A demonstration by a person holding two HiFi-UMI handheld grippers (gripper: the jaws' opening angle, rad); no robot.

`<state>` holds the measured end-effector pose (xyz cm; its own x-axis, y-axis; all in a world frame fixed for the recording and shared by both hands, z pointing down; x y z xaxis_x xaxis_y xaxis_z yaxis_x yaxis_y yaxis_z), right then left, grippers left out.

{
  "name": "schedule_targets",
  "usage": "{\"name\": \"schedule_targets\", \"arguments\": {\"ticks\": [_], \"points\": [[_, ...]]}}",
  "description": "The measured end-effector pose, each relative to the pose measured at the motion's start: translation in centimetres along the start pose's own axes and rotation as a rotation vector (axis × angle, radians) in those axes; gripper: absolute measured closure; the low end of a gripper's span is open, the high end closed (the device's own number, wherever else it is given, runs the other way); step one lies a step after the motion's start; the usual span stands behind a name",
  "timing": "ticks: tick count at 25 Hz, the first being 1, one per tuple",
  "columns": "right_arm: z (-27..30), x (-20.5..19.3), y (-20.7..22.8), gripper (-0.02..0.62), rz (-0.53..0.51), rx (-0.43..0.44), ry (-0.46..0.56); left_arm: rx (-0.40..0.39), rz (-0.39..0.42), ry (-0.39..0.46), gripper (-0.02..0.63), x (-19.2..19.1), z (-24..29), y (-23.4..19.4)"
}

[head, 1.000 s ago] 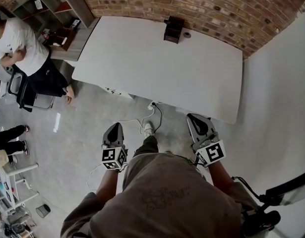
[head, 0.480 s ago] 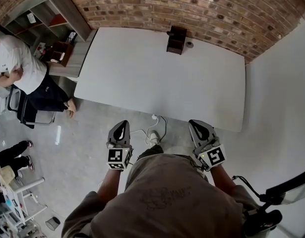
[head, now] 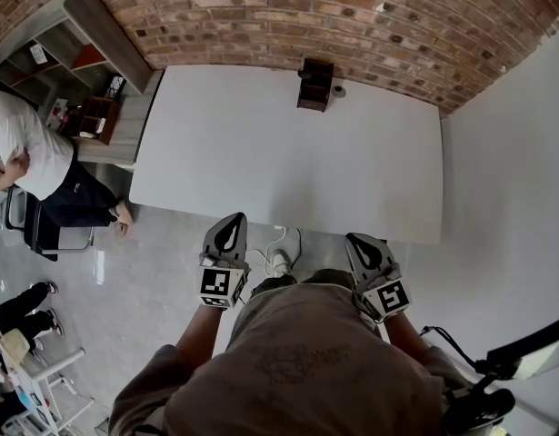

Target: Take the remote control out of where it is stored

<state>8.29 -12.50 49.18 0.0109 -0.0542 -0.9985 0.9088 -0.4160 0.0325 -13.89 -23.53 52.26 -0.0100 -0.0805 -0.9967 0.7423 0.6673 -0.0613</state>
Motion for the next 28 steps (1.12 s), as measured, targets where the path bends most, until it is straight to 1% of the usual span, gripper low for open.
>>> {"name": "schedule_targets", "arguments": {"ticks": [3,6,9,12,14,18,23,28], "points": [[-0.4,0.2,0.7,0.583,-0.003,-0.033,0.004,-0.046,0.001,0.032,0.595,1.0,1.5,0.8],[-1.1,0.3,1.6,0.583,0.005,-0.062,0.006,-0.054,-0.011,0.047,0.595,1.5,2.3,1.3],[-1.7,0.1,2.4,0.583,0.016,-0.067,-0.006,-0.044,-0.027,0.051,0.595,2.0,2.6,1.9],[-1.3,0.0,3.2,0.583,0.012,-0.041,-0.017,-0.030,-0.031,0.046,0.595,2.2,2.9,2.2],[-1.0,0.4,3.6,0.583,0.007,-0.027,-0.002,-0.019,-0.037,0.061,0.595,2.9,3.3,2.5],[-0.9,0.9,4.6,0.583,0.003,-0.025,0.038,0.012,-0.047,0.094,0.595,3.8,3.9,3.0],[-1.4,1.1,5.7,0.583,0.012,-0.031,0.044,0.057,-0.053,0.088,0.595,4.1,4.5,2.6],[-1.2,1.1,6.3,0.583,0.016,-0.020,0.046,0.062,-0.047,0.062,0.595,3.7,4.5,2.6]]}}
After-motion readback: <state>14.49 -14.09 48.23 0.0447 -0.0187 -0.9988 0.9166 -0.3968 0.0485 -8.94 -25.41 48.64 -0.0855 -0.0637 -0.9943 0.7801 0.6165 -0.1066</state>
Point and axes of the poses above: the fingertips, and each gripper's own axes: z forward along the fingers, y to its right, x out of its top, the point moved 2 cm from there along -z, backward along the fingers, and after that the axes turned 10 degrees about y, right-handed, at the moved point
